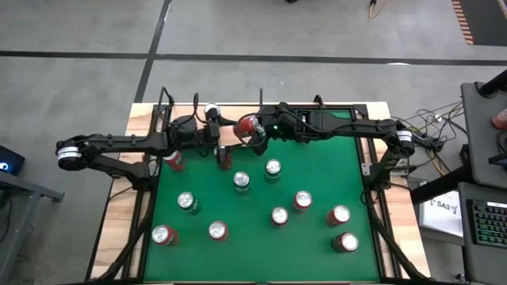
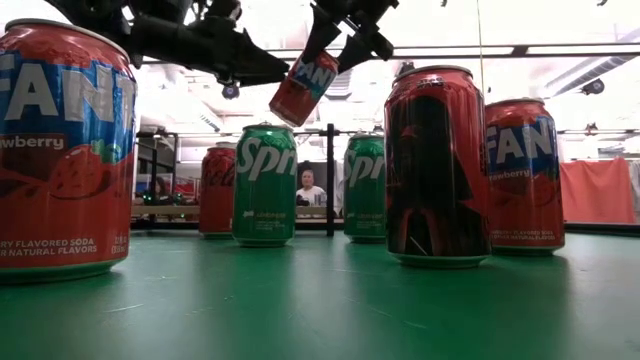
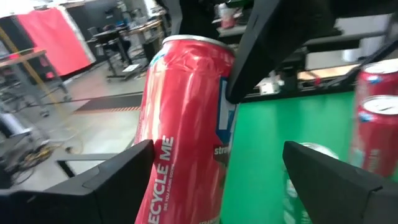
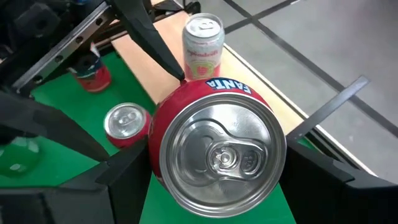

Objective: Place canned beverage on shelf
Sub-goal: Put the red soda can on the shelf

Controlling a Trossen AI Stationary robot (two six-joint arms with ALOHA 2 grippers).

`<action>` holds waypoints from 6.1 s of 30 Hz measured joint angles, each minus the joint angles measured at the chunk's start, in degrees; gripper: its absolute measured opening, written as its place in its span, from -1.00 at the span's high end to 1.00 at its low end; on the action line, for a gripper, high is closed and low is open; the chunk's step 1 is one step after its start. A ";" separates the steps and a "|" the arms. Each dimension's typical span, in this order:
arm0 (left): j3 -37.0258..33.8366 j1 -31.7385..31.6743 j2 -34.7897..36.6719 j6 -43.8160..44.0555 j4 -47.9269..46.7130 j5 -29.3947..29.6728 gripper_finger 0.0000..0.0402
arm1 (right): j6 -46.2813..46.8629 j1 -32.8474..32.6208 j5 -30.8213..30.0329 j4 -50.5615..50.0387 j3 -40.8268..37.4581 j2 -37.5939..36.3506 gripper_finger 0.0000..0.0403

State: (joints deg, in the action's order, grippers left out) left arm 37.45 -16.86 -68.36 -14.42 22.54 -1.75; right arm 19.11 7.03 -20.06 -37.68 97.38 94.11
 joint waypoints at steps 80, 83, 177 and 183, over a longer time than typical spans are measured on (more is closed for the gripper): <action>-19.54 0.57 26.95 14.52 5.32 2.61 -0.44 | -21.13 0.89 15.94 52.39 -13.85 3.62 -0.90; -19.54 0.55 26.89 14.71 5.96 2.64 -0.44 | -20.66 1.13 20.69 53.78 -12.60 5.29 -0.90; -19.50 0.44 36.17 9.60 3.40 16.40 -0.69 | -9.32 7.46 -0.15 44.67 -11.29 16.81 -0.44; -19.50 0.44 36.17 9.58 3.50 16.42 -0.69 | -9.61 7.45 0.07 44.38 -11.29 16.87 -0.44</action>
State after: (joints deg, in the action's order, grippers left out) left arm 17.96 -16.43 -32.18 -4.84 26.04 14.68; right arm 9.50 14.48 -19.99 6.70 86.08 110.98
